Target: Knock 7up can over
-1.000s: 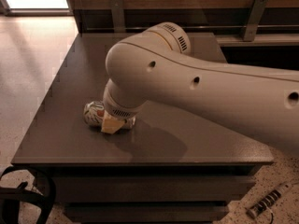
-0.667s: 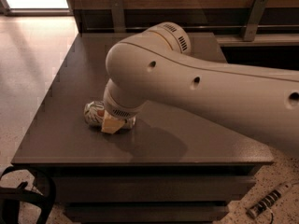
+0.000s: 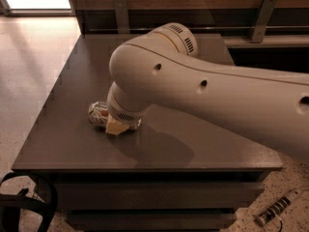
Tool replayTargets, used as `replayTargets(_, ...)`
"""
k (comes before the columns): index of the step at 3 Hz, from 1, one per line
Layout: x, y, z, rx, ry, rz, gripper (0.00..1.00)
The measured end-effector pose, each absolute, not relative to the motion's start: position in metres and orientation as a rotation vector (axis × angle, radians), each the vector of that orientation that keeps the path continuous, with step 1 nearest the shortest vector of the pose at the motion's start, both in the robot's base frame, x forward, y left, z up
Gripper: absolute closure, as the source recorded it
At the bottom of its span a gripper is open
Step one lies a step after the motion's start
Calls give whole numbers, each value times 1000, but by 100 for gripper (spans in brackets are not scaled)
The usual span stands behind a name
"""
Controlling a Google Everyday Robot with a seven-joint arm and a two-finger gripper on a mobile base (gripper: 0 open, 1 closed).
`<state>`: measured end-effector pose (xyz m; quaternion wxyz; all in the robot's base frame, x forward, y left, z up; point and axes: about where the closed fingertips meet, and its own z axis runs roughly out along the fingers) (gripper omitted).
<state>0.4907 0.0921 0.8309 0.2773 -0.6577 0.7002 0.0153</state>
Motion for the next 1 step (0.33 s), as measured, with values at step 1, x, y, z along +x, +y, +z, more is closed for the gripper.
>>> replayTargets(1,490,92,831,-1767,1879,41,0)
